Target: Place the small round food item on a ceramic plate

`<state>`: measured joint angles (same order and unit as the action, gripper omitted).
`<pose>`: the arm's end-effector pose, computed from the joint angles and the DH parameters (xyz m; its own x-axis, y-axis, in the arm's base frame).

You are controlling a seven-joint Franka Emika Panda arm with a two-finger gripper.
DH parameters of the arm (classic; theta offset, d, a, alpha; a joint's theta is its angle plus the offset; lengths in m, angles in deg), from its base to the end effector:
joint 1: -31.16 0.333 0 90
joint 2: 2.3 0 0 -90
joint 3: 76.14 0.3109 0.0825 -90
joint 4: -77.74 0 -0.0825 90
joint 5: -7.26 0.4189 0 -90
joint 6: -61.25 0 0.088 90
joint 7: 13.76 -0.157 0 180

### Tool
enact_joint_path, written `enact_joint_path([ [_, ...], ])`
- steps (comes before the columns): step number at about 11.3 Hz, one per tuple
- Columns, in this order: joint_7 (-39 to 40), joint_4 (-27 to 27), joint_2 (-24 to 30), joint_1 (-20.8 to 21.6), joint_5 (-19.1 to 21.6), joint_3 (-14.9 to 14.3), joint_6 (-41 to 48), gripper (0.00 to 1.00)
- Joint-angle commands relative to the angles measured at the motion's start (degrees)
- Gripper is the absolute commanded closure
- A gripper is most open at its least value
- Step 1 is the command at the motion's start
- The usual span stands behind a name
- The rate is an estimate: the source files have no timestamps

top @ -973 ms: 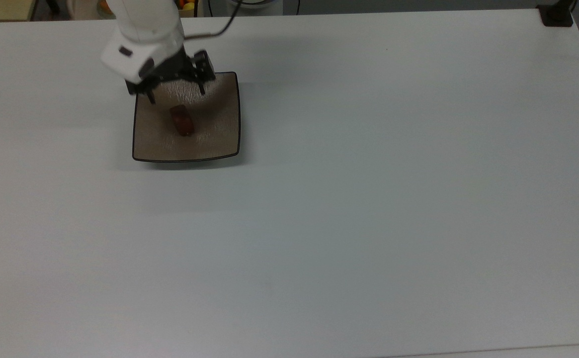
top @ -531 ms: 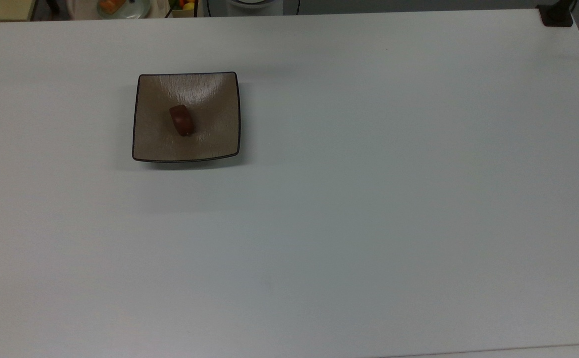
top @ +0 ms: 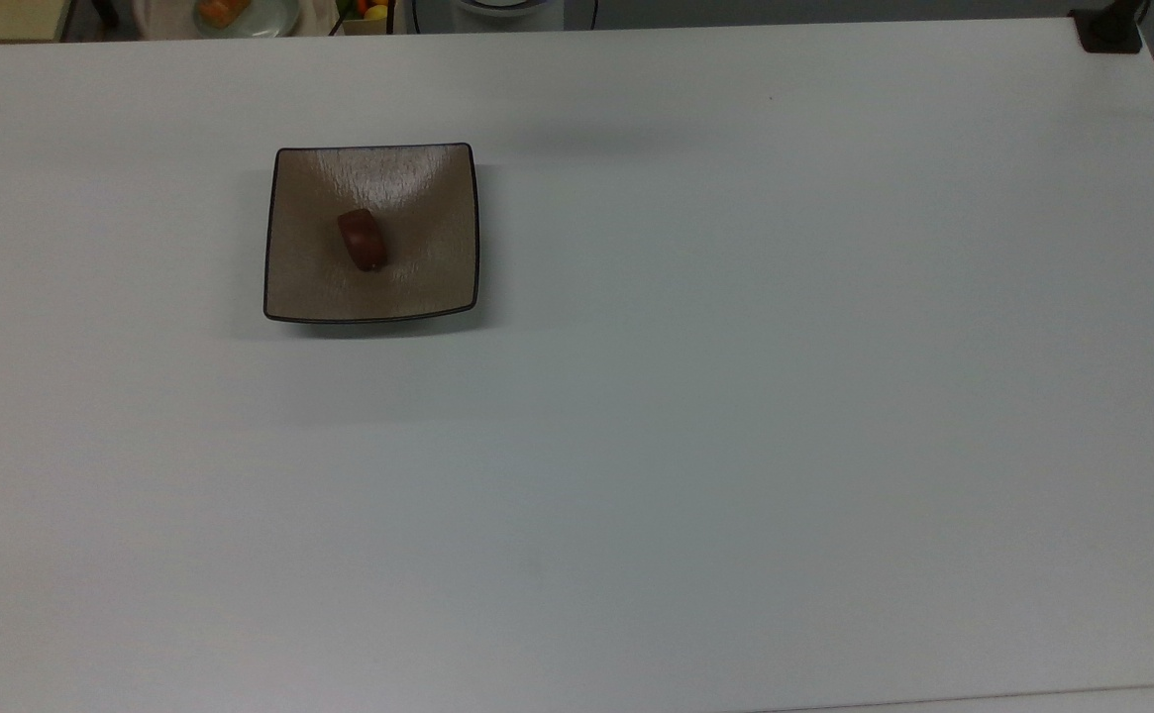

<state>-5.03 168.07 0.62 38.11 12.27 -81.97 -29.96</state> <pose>0.5792 0.0236 0.5987 0.9825 0.1683 0.0792 0.1747 -0.9813 -0.0813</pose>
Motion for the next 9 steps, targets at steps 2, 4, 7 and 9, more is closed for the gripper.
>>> enact_joint_path([
  [2,0.1,4.0,0.3,1.8,1.8,-1.2,-6.3,0.00],
  [4,-0.2,3.9,-0.6,1.6,1.1,0.5,-6.2,0.00],
  [7,0.0,4.0,-0.9,0.9,1.0,1.5,-6.2,0.00],
  [9,0.1,4.0,-0.9,0.9,0.8,1.5,-6.2,0.00],
])
